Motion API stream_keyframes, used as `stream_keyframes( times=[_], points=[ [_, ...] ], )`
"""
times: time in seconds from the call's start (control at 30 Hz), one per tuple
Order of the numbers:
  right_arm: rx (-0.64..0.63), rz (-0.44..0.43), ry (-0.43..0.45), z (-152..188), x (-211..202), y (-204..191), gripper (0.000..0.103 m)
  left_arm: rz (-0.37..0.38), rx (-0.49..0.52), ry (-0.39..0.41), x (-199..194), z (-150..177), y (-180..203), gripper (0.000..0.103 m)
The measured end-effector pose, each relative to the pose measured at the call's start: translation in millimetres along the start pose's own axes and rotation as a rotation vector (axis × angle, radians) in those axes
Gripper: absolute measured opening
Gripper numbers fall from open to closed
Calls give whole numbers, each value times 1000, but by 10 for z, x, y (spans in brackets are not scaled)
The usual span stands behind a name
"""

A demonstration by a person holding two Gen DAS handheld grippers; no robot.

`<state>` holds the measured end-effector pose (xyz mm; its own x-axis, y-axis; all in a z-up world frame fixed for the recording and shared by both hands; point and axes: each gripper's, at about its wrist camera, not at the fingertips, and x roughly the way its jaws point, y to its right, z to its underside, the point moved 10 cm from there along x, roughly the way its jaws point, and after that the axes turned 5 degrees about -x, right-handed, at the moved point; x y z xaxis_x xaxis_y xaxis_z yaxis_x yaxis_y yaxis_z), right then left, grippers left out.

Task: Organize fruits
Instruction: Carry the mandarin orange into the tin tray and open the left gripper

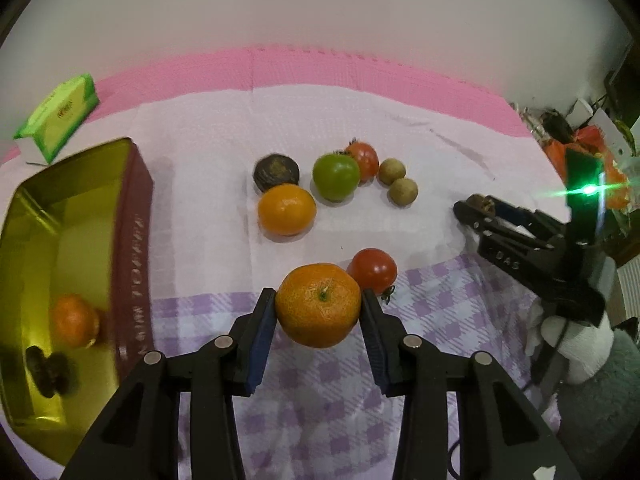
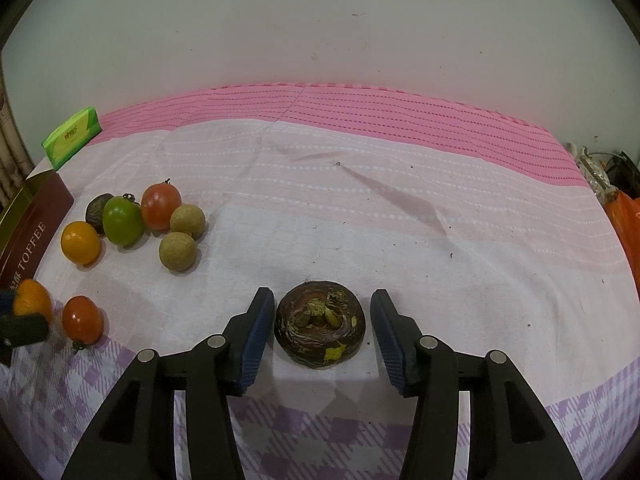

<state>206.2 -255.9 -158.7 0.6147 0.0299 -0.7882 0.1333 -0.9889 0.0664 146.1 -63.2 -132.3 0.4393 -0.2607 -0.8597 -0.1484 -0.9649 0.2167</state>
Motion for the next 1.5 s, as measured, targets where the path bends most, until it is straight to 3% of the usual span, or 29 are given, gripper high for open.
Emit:
stream_keyframes(
  times=[0.43,0.73,1.07,1.5],
  points=[
    [-1,0,0,-2,2,3,52,-71,-174,64,-538,62,-730,38],
    [-1,1,0,-4,2,6,52,-183,-269,-2,-549,364,-1405,38],
    [-3,1,0,-11,7,11,53,-223,-322,-82,-402,586,-1652,38],
    [-3,0,0,-5,15,27,54,-261,-322,-101,-330,580,-1789,38]
  ],
)
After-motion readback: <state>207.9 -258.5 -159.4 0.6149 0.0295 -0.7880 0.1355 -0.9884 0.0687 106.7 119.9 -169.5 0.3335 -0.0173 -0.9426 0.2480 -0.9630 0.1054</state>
